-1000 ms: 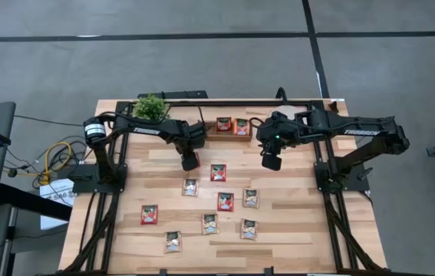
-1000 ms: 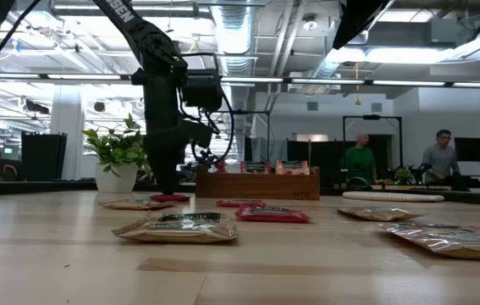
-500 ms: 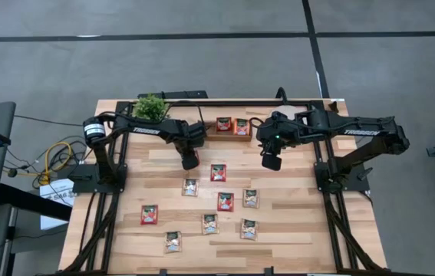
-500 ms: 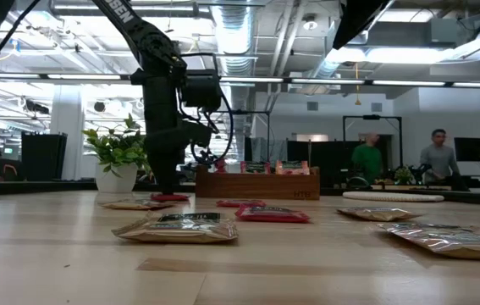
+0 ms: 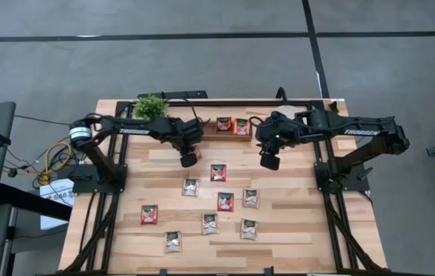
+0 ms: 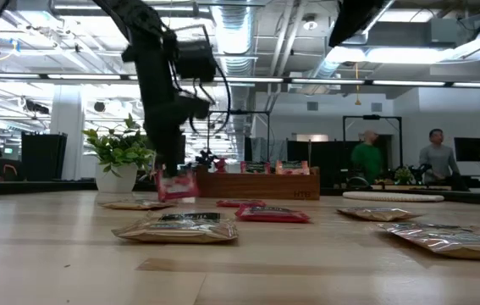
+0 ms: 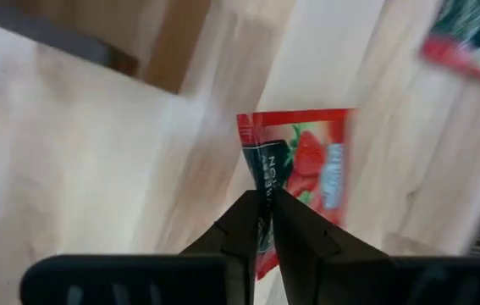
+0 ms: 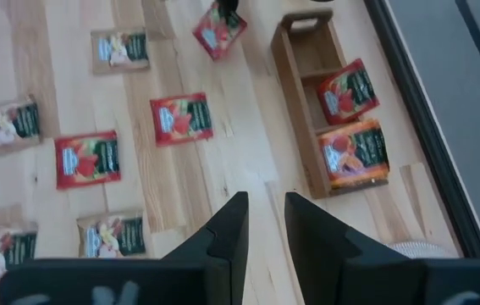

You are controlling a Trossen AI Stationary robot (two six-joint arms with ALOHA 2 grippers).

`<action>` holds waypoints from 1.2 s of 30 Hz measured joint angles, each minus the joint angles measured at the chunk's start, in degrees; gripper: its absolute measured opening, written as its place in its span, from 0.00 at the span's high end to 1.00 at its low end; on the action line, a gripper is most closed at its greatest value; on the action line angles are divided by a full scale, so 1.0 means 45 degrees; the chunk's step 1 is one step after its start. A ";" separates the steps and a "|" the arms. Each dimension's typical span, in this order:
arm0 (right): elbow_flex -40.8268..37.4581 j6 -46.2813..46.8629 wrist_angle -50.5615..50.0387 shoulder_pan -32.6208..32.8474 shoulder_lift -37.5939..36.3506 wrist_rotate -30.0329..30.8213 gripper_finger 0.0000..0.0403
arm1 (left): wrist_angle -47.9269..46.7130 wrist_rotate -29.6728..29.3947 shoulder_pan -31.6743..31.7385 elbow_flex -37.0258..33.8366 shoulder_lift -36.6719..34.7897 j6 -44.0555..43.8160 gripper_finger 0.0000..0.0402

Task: Pick & Place Tea
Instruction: Put the red tea bag into the middle section of the wooden organizer

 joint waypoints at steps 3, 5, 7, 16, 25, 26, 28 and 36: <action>0.0000 -0.0121 0.0685 -0.0039 0.0000 -0.0441 0.82 | 0.0189 -0.0326 -0.0258 0.0019 -0.0850 -0.0164 0.93; 0.0000 -0.0337 0.1213 -0.0204 0.0080 -0.0965 0.82 | 0.0373 -0.0536 -0.0460 0.0025 -0.1430 -0.0233 0.93; -0.0001 -0.0490 0.1718 -0.0402 0.0216 -0.1511 0.82 | 0.0708 -0.0745 -0.0682 0.0088 -0.1921 -0.0270 0.93; 0.0000 -0.1972 0.3878 -0.1516 0.1965 -0.4026 0.79 | 0.2201 -0.2014 -0.1634 0.1105 -0.2569 0.0277 0.93; -0.0003 -0.2431 0.4677 -0.2653 0.3211 -0.5003 0.58 | 0.3005 -0.2654 -0.2103 0.1239 -0.2521 0.0870 0.93; -0.0005 -0.2422 0.4775 -0.2783 0.3285 -0.5019 0.56 | 0.3012 -0.2665 -0.2153 0.1239 -0.2521 0.0870 0.93; -0.0005 -0.2378 0.5175 -0.3040 0.3342 -0.5201 0.53 | 0.3026 -0.2656 -0.2185 0.1239 -0.2521 0.0870 0.93; 0.0000 -0.1861 0.6718 -0.3697 0.3327 -0.6129 0.49 | 0.3674 -0.2620 -0.2352 0.1239 -0.2521 0.0875 0.93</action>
